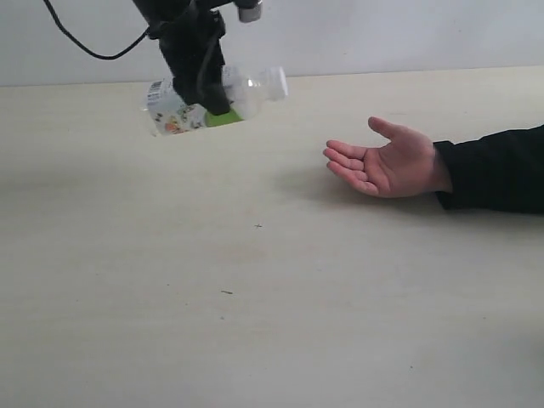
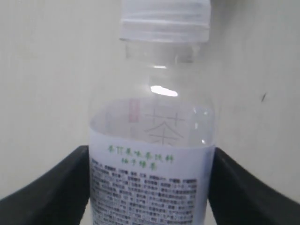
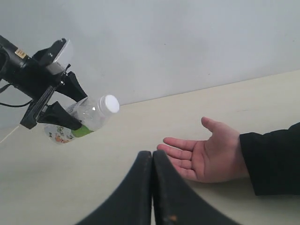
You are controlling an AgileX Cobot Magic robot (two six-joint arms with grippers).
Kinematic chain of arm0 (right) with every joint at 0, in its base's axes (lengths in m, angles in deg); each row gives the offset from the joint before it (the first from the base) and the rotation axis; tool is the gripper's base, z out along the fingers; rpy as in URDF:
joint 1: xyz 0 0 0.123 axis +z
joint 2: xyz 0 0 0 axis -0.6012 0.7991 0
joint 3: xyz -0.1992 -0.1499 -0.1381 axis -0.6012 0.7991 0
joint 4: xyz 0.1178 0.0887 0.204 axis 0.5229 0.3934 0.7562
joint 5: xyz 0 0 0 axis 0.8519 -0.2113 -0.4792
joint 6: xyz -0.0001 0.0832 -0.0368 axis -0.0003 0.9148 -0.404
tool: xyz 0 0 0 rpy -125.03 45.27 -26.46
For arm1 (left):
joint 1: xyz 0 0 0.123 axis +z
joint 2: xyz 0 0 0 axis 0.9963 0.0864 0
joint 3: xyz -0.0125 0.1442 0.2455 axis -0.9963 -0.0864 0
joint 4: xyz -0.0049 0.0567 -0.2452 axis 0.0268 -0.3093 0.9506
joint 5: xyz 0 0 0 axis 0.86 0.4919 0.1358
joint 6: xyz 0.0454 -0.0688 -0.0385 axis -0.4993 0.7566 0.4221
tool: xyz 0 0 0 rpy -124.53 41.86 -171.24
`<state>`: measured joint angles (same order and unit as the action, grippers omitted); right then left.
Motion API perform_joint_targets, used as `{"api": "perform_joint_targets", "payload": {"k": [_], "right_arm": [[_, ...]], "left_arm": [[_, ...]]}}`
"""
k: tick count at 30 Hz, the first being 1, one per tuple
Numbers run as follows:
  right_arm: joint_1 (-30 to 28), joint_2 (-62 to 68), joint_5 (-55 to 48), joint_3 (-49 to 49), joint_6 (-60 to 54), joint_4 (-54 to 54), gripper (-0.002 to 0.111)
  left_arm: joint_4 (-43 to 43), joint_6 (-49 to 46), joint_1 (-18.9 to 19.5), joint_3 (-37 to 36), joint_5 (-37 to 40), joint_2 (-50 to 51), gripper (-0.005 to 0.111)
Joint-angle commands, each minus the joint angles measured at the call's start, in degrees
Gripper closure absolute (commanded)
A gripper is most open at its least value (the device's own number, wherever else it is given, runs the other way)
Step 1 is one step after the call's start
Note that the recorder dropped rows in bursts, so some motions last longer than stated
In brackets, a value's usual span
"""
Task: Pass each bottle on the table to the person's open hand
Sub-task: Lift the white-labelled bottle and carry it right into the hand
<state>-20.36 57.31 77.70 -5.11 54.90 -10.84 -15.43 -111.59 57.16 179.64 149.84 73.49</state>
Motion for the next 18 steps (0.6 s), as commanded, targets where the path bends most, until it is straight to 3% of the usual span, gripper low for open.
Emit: {"api": "perform_joint_targets", "payload": {"k": [1,10,18], "right_arm": [[0.0,-0.47,0.17,0.18,-0.06,-0.14,0.108],[0.0,-0.47,0.17,0.18,-0.06,-0.14,0.108],[0.0,-0.47,0.17,0.18,-0.06,-0.14,0.108]], "left_arm": [[0.8,22.48,-5.57,0.31,0.6,-3.35,0.106],[0.7,61.19,-15.53,0.31,-1.83,-4.01,0.106],[5.66,82.09,-18.96,0.31,-20.72,-0.56,0.106]]}}
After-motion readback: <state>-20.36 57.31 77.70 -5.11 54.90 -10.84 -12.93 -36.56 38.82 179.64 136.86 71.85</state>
